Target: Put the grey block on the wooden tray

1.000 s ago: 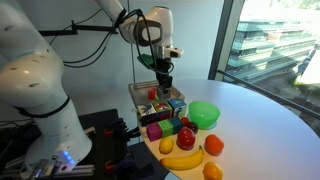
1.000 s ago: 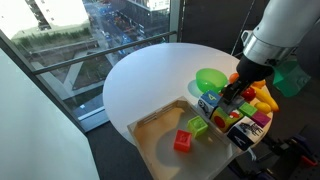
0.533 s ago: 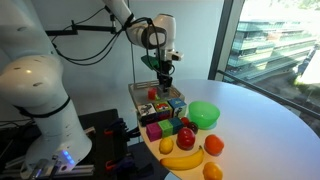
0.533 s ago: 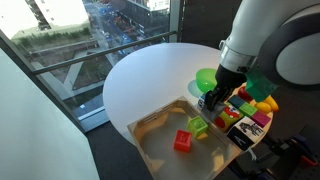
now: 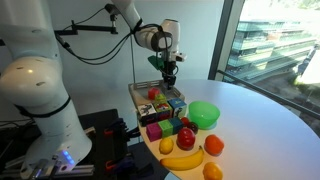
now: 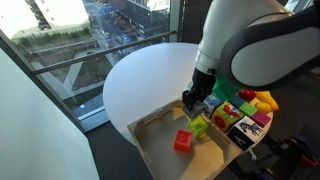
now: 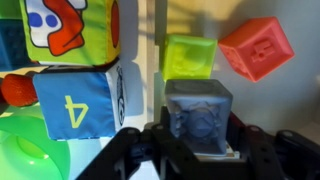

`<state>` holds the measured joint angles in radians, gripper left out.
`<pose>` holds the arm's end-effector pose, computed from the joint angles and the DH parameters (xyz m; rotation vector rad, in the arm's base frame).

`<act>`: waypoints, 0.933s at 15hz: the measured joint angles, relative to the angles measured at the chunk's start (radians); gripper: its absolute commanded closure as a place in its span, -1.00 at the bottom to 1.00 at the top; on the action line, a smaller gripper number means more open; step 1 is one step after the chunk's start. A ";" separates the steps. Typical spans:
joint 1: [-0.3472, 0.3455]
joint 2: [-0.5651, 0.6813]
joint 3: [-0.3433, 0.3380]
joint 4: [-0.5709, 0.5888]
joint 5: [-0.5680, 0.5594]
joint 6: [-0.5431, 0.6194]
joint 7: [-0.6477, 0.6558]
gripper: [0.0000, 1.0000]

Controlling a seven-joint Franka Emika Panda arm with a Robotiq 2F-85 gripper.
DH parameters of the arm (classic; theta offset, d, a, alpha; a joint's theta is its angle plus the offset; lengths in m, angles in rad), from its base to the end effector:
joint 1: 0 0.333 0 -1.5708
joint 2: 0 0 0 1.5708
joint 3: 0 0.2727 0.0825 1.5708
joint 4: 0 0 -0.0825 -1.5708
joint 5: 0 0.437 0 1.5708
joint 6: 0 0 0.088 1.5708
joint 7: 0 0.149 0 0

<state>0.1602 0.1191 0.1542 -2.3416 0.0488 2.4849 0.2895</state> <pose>0.5175 0.1721 0.1603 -3.0876 0.0227 -0.0150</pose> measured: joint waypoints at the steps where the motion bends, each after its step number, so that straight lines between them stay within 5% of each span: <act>1: 0.002 0.019 0.000 0.018 0.000 0.012 0.009 0.44; 4: 0.006 0.066 -0.004 0.059 -0.002 0.045 0.033 0.44; 5: 0.007 0.079 -0.006 0.068 -0.002 0.049 0.038 0.08; 6: 0.007 0.090 -0.009 0.075 -0.002 0.051 0.040 -0.55; 8: 0.008 0.107 -0.015 0.086 -0.002 0.052 0.040 -0.56; 11: 0.008 0.114 -0.026 0.090 -0.002 0.049 0.040 -0.98; 14: 0.008 0.110 -0.034 0.091 -0.002 0.024 0.040 -1.00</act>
<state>0.1678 0.2292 0.1199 -2.2504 0.0467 2.5087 0.3298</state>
